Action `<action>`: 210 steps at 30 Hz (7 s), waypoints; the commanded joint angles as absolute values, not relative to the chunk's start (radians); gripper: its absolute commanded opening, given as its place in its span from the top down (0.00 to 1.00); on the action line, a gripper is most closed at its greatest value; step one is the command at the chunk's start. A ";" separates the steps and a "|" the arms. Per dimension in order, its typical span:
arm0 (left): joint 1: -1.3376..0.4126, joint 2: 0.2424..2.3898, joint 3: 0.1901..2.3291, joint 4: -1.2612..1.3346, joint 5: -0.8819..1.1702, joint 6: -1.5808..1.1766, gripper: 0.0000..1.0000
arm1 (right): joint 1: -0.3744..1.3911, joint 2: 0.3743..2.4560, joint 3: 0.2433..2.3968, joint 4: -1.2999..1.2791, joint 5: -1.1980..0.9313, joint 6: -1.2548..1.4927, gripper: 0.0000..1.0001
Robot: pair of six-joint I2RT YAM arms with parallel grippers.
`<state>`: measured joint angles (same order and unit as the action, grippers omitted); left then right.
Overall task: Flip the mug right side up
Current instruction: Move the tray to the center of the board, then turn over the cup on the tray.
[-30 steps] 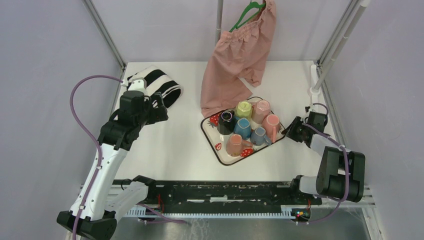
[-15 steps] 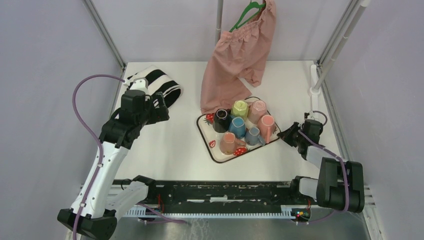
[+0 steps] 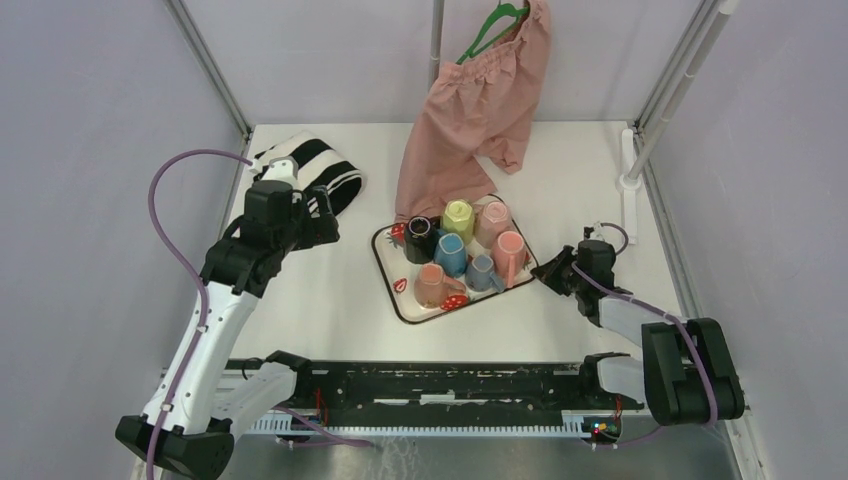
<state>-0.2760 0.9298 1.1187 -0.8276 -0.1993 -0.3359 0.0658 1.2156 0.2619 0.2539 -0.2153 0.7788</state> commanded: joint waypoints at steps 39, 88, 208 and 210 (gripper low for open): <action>-0.272 0.877 1.100 -0.774 -0.185 -0.352 0.00 | 0.813 1.291 1.024 -0.451 -0.261 -0.356 0.43; -0.270 0.866 1.118 -0.812 -0.245 -0.341 0.00 | 0.887 1.651 1.117 -0.377 -0.306 -0.482 0.73; -0.518 1.106 1.161 0.222 0.567 -0.662 0.20 | 0.626 1.342 0.886 1.337 -0.380 1.207 1.00; -0.525 1.108 1.160 0.222 0.570 -0.658 0.22 | 0.628 1.342 0.890 1.336 -0.382 1.205 1.00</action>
